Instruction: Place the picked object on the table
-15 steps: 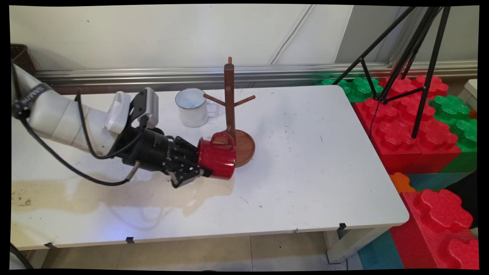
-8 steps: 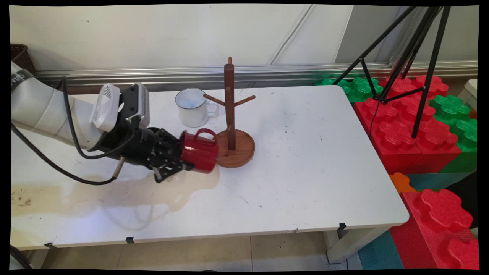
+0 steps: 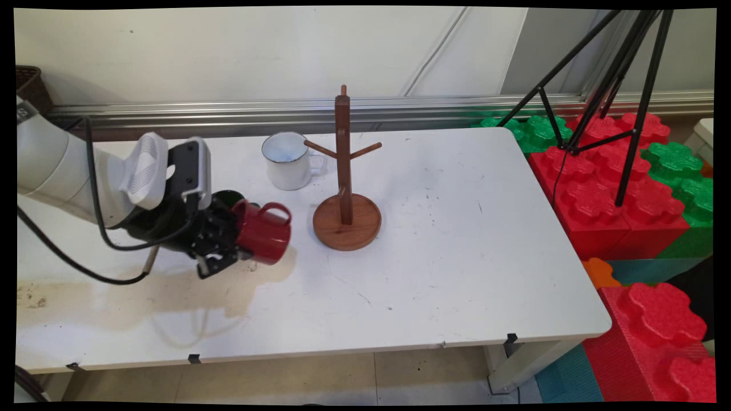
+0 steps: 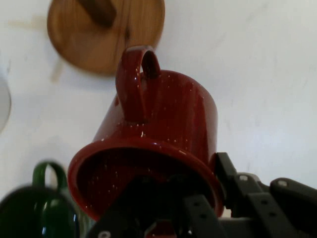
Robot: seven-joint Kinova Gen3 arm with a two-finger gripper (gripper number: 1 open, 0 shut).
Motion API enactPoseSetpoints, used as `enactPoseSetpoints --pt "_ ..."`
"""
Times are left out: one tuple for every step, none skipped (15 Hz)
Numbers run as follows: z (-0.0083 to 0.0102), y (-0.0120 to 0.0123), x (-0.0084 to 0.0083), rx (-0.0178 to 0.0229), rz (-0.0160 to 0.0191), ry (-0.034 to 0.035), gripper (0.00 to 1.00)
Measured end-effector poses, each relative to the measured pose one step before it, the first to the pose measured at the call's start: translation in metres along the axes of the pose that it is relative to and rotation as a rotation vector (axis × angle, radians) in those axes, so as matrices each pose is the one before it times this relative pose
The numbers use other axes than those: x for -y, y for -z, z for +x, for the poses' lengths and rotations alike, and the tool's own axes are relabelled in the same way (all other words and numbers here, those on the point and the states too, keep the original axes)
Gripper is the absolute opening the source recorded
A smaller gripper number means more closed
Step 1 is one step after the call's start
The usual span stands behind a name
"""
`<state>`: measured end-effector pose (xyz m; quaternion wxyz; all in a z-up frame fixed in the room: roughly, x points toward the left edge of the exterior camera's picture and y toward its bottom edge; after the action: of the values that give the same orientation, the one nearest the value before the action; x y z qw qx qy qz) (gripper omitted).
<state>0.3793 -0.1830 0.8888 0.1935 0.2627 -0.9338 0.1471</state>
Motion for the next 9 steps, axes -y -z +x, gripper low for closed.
enactPoseSetpoints --pt "-0.00140 0.00061 -0.00090 0.01830 0.00449 -0.00345 0.00" --pt "-0.00261 0.00114 -0.00144 0.02873 0.00659 -0.00862 0.00" --pt "-0.00344 0.00133 -0.00157 0.03234 0.00671 -0.01151 0.00" --pt "-0.00403 0.00125 -0.00155 0.03187 0.00576 -0.01149 0.00" --pt "-0.00393 0.00107 -0.00139 0.02651 0.00444 -0.00825 0.00" --pt "-0.00254 0.00069 -0.00082 0.01623 0.00297 -0.00472 0.00" --pt "-0.00420 0.00099 -0.00118 0.02510 0.00460 -0.00647 0.00" --pt "-0.00272 0.00061 -0.00072 0.01604 0.00301 -0.00406 0.00" --pt "-0.00434 0.00082 -0.00079 0.02412 0.00506 -0.00595 0.00"
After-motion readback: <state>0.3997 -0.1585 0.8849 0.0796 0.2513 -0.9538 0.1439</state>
